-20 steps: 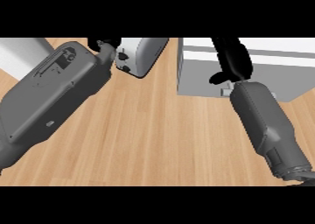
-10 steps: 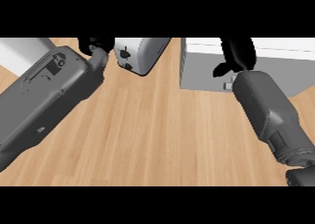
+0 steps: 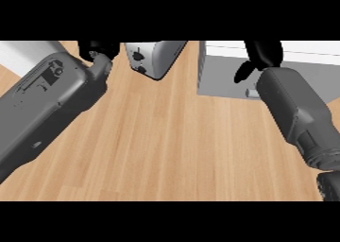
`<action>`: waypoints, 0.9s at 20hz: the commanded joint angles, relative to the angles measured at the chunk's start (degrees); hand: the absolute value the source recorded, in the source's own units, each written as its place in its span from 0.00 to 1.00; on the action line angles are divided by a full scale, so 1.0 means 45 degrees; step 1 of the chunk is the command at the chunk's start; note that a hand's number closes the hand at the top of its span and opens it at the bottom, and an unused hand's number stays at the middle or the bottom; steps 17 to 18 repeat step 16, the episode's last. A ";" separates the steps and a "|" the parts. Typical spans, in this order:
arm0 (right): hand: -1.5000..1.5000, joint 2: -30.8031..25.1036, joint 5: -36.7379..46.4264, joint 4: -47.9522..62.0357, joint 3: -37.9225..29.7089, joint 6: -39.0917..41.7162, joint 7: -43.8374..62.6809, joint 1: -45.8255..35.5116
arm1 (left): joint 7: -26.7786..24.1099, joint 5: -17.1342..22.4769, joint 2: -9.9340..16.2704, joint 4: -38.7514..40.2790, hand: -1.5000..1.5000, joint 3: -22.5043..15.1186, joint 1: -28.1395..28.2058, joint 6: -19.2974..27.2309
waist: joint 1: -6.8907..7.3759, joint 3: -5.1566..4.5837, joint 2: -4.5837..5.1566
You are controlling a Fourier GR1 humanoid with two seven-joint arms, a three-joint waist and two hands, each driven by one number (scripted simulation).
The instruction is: Pick up the can, place it into the drawer and close the drawer
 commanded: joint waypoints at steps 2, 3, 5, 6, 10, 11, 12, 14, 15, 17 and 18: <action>0.00 -0.0203 -0.0715 0.0147 -0.0629 0.0695 -0.1029 -0.1050 | 0.0230 0.0003 0.0333 -0.0526 0.00 0.0117 0.0360 -0.0148 | 0.0230 -0.0072 -0.0069; 0.00 0.0006 -0.1220 0.0171 -0.1060 0.0942 -0.1280 -0.1075 | 0.0455 -0.0044 0.0421 -0.0635 0.00 0.0074 0.0141 0.0005 | 0.0272 -0.0056 -0.0088; 0.00 0.0546 -0.2510 0.0005 -0.2168 0.1525 -0.1906 -0.1365 | 0.0407 -0.0154 0.0327 -0.0481 0.00 -0.0004 0.0066 0.0096 | 0.0214 -0.0023 -0.0091; 0.00 0.0638 -0.2904 0.0011 -0.2547 0.1527 -0.2162 -0.1233 | 0.0418 -0.0028 0.0237 -0.0526 0.00 0.0123 0.0030 -0.0036 | 0.0210 -0.0017 -0.0015; 0.00 0.0815 -0.4840 -0.0027 -0.4365 0.2775 -0.2859 -0.1600 | 0.0289 -0.0104 0.0343 -0.0703 0.00 0.0126 0.0410 -0.0022 | 0.0162 -0.0024 -0.0124; 0.00 0.0640 -0.5115 -0.0004 -0.4653 0.2797 -0.3225 -0.1317 | 0.0193 -0.0205 0.0249 -0.0678 0.00 0.0008 0.0569 0.0034 | 0.0084 -0.0023 -0.0054; 0.00 0.0904 -0.5312 -0.0005 -0.4826 0.2686 -0.3522 -0.1120 | 0.0604 -0.0163 0.0259 -0.0745 0.00 0.0026 0.0221 0.0233 | -0.0025 -0.0023 -0.0134; 0.00 0.0446 -0.5582 0.0053 -0.5096 0.3376 -0.3608 -0.1415 | 0.0379 -0.0121 0.0470 -0.1108 0.00 0.0111 0.0790 -0.0151 | 0.0138 -0.0066 -0.0085; 0.00 0.0404 -0.5562 -0.0009 -0.5107 0.3262 -0.3485 -0.1628 | 0.0701 -0.0159 0.0638 -0.0961 0.00 0.0159 0.0495 -0.0025 | 0.0085 -0.0065 -0.0099; 0.00 0.0428 -0.5568 0.0102 -0.5138 0.3272 -0.3483 -0.1544 | 0.0441 -0.0321 0.0406 -0.1326 0.00 0.0076 0.0703 0.0311 | 0.0159 -0.0071 -0.0108; 0.00 0.0428 -0.5568 0.0102 -0.5138 0.3272 -0.3483 -0.1544 | 0.0441 -0.0321 0.0406 -0.1326 0.00 0.0076 0.0703 0.0311 | 0.0159 -0.0071 -0.0108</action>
